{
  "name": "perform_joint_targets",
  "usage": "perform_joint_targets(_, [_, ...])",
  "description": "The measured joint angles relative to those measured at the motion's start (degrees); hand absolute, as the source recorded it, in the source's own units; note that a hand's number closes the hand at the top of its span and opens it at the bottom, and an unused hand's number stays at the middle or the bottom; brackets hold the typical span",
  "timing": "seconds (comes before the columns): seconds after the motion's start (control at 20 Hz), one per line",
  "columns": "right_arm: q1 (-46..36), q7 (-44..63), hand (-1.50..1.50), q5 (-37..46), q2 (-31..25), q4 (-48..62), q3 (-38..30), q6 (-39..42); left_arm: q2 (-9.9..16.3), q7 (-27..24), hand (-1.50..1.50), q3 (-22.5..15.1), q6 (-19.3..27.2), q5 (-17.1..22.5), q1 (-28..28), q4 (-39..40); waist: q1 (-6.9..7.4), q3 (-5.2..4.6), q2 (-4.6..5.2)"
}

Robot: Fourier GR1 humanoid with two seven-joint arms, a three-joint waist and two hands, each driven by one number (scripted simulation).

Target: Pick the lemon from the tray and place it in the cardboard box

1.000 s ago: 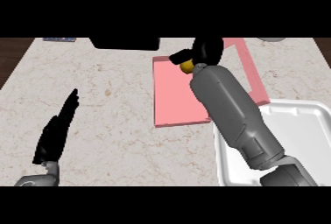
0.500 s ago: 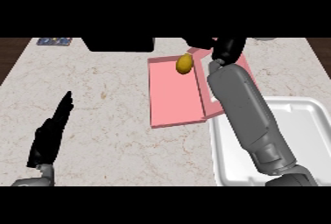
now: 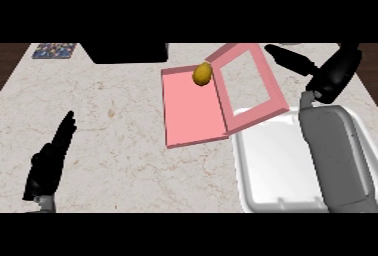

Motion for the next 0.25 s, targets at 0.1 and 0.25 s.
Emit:
perform_joint_targets(0.1, [5.8, 0.5, -1.5, -1.5, -1.9, -7.5, -0.3, 2.1, 0.1, 0.1, 0.0, 0.1, -0.1, 0.1, 0.5, -0.5, -0.29, 0.0, -0.07])
perform_joint_targets(0.25, [14.3, 1.2, -1.5, -4.7, -5.2, -18.2, -1.4, 6.2, 0.2, 1.2, 0.0, -0.1, -0.3, -0.1, 1.1, -2.2, -0.12, 0.01, 0.0])
